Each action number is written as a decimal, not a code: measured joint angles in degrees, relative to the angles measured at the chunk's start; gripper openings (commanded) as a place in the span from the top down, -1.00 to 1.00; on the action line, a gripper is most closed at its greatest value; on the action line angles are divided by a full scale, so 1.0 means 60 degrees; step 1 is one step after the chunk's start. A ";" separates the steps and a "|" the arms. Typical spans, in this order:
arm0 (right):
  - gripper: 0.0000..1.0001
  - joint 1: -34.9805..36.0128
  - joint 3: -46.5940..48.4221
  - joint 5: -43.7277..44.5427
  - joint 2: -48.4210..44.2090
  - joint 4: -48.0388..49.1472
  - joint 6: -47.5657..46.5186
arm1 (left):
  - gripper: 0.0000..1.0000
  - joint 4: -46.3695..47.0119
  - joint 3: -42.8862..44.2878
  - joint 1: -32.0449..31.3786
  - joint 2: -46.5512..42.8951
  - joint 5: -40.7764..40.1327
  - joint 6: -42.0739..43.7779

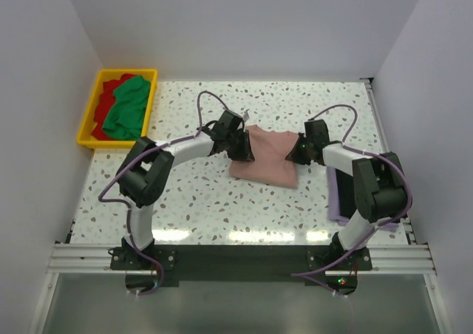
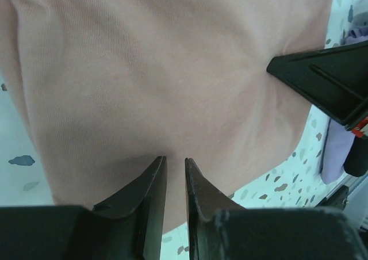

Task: Fold and stack the t-shirts
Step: Neatly place the folded tshirt to the corner

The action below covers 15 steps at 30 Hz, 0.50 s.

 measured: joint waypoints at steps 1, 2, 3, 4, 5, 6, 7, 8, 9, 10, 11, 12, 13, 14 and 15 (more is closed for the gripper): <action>1.00 0.0007 0.0000 0.0044 -0.0036 -0.0073 0.0011 | 0.53 -0.0087 0.0117 0.0007 0.0000 0.0000 0.0004; 1.00 0.0015 0.0000 0.0095 -0.0087 -0.0175 0.0044 | 0.53 -0.0186 0.0284 0.0029 0.0000 0.0011 0.0022; 1.00 0.0022 0.0000 0.0178 -0.0131 -0.0302 0.0073 | 0.53 -0.0259 0.0437 0.0055 0.0000 0.0026 0.0040; 1.00 0.0025 0.0007 0.0259 -0.0175 -0.0448 0.0120 | 0.53 -0.0317 0.0583 0.0098 -0.0004 0.0026 0.0066; 1.00 0.0029 0.0022 0.0331 -0.0219 -0.0608 0.0171 | 0.53 -0.0346 0.0699 0.0146 -0.0011 0.0036 0.0076; 1.00 0.0029 0.0047 0.0423 -0.0255 -0.0772 0.0240 | 0.53 -0.0364 0.0769 0.0193 -0.0036 0.0040 0.0095; 1.00 0.0029 0.0087 0.0521 -0.0277 -0.0933 0.0310 | 0.53 -0.0412 0.0798 0.0244 -0.0084 0.0044 0.0106; 1.00 0.0025 0.0157 0.0623 -0.0280 -0.1104 0.0408 | 0.53 -0.0481 0.0801 0.0284 -0.0153 0.0047 0.0146; 1.00 0.0029 0.0240 0.0758 -0.0277 -0.1304 0.0499 | 0.53 -0.0568 0.0801 0.0324 -0.0233 0.0058 0.0175; 1.00 0.0029 0.0368 0.0892 -0.0266 -0.1588 0.0583 | 0.53 -0.0667 0.0801 0.0364 -0.0331 0.0069 0.0211; 1.00 0.0029 0.0594 0.1115 -0.0240 -0.2007 0.0678 | 0.53 -0.0769 0.0801 0.0401 -0.0448 0.0087 0.0244; 1.00 0.0029 0.0860 0.1355 -0.0178 -0.2419 0.0754 | 0.53 -0.0849 0.0801 0.0433 -0.0586 0.0109 0.0255; 1.00 0.0025 0.1198 0.1599 -0.0073 -0.2860 0.0827 | 0.53 -0.0903 0.0801 0.0455 -0.0729 0.0138 0.0273; 1.00 0.0025 0.1566 0.1851 0.0073 -0.3264 0.0925 | 0.53 -0.0936 0.0801 0.0492 -0.0867 0.0182 0.0291; 1.00 0.0025 0.1909 0.2120 0.0211 -0.3570 0.1016 | 0.53 -0.0951 0.0801 0.0510 -0.1002 0.0229 0.0317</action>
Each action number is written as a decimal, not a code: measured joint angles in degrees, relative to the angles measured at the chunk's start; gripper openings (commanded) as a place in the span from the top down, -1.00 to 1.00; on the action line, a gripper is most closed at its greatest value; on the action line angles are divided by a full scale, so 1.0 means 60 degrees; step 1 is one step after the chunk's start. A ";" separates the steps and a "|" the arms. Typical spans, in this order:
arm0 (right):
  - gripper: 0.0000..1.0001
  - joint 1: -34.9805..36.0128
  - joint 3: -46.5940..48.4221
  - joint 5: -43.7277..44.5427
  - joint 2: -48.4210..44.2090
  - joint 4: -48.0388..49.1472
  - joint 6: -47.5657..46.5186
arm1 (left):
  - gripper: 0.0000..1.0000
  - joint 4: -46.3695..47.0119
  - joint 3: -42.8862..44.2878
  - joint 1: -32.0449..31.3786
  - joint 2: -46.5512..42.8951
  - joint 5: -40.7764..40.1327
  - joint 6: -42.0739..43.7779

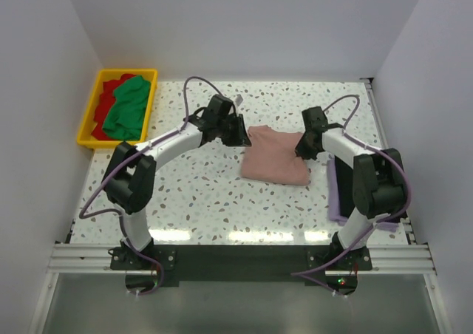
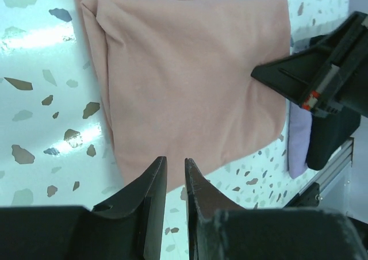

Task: Fold and stack the t-shirts
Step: Neatly place the folded tshirt to the corner

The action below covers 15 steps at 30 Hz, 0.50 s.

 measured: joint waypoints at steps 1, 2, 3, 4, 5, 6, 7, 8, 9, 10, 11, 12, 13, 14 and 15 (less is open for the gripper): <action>1.00 -0.0004 0.0306 0.0244 0.0117 -0.0270 0.0102 | 0.53 -0.0011 0.0000 0.0022 -0.0098 0.0029 0.0007; 1.00 -0.0007 0.0627 0.0488 0.0233 -0.0597 0.0197 | 0.53 -0.0011 0.0000 0.0040 -0.0204 0.0066 0.0011; 1.00 -0.0015 0.0885 0.0688 0.0331 -0.0834 0.0266 | 0.53 -0.0022 0.0007 0.0058 -0.0288 0.0106 0.0015; 1.00 -0.0036 0.1290 0.0922 0.0503 -0.1242 0.0364 | 0.53 -0.0029 0.0015 0.0080 -0.0339 0.0142 0.0029; 1.00 -0.0069 0.1814 0.1158 0.0765 -0.1738 0.0459 | 0.53 -0.0058 0.0036 0.0098 -0.0361 0.0186 0.0036; 1.00 -0.0120 0.2514 0.1468 0.1129 -0.2262 0.0568 | 0.53 -0.0080 0.0058 0.0113 -0.0361 0.0215 0.0051; 1.00 -0.0160 0.2991 0.1672 0.1384 -0.2572 0.0637 | 0.53 -0.0102 0.0066 0.0120 -0.0361 0.0237 0.0084; 1.00 -0.0233 0.3694 0.1927 0.1774 -0.3104 0.0754 | 0.53 -0.0142 0.0073 0.0131 -0.0361 0.0259 0.0106; 1.00 -0.0321 0.4350 0.2153 0.2127 -0.3512 0.0874 | 0.53 -0.0182 0.0080 0.0135 -0.0361 0.0280 0.0120; 1.00 -0.0426 0.4976 0.2368 0.2452 -0.3942 0.0994 | 0.53 -0.0226 0.0102 0.0135 -0.0361 0.0288 0.0157; 1.00 -0.0557 0.5519 0.2550 0.2710 -0.4346 0.1129 | 0.53 -0.0273 0.0124 0.0135 -0.0361 0.0295 0.0175; 1.00 -0.0699 0.5941 0.2721 0.2871 -0.4685 0.1249 | 0.53 -0.0310 0.0149 0.0135 -0.0361 0.0306 0.0178; 1.00 -0.0852 0.6331 0.2892 0.2987 -0.5115 0.1381 | 0.53 -0.0339 0.0175 0.0135 -0.0361 0.0324 0.0182; 1.00 -0.0980 0.6590 0.3027 0.3045 -0.5442 0.1472 | 0.53 -0.0372 0.0189 0.0138 -0.0361 0.0339 0.0186; 1.00 -0.1144 0.6900 0.3180 0.3085 -0.5836 0.1610 | 0.53 -0.0401 0.0208 0.0142 -0.0361 0.0357 0.0189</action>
